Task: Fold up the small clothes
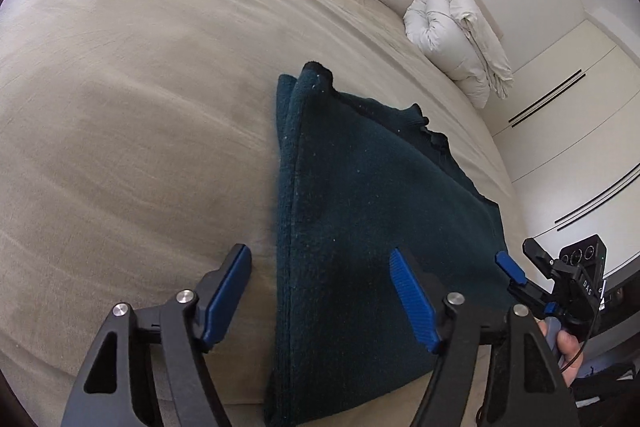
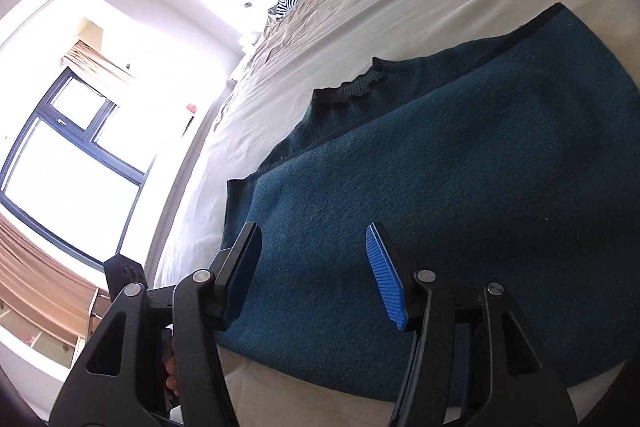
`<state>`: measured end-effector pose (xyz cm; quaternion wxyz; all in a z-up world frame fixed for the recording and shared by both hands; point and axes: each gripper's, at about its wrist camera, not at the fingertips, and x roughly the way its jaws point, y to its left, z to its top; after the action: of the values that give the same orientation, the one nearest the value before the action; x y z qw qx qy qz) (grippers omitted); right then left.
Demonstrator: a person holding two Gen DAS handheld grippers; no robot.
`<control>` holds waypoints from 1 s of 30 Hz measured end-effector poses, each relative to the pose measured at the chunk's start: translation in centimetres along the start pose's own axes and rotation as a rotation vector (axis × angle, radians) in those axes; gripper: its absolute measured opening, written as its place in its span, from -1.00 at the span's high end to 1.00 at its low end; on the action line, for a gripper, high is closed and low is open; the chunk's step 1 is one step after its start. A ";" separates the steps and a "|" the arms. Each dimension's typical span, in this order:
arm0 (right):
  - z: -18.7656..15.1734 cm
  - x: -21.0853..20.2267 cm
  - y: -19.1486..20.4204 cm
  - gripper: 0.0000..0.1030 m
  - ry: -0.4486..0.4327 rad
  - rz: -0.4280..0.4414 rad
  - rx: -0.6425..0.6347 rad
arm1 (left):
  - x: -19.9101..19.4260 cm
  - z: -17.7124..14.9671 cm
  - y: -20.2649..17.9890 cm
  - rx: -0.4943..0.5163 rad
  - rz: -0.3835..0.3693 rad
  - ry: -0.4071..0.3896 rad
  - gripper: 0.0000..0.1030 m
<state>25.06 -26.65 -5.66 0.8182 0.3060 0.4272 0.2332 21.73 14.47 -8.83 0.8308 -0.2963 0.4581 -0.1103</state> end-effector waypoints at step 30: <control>0.6 7.3 -2.6 -0.04 0.159 0.266 0.228 | 1.5 2.4 -6.5 -0.088 -0.255 0.191 0.66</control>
<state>29.70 -23.96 -11.25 0.7039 0.4309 0.4700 0.3130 25.15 9.57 -5.07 0.7489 -0.3763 0.4980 -0.2226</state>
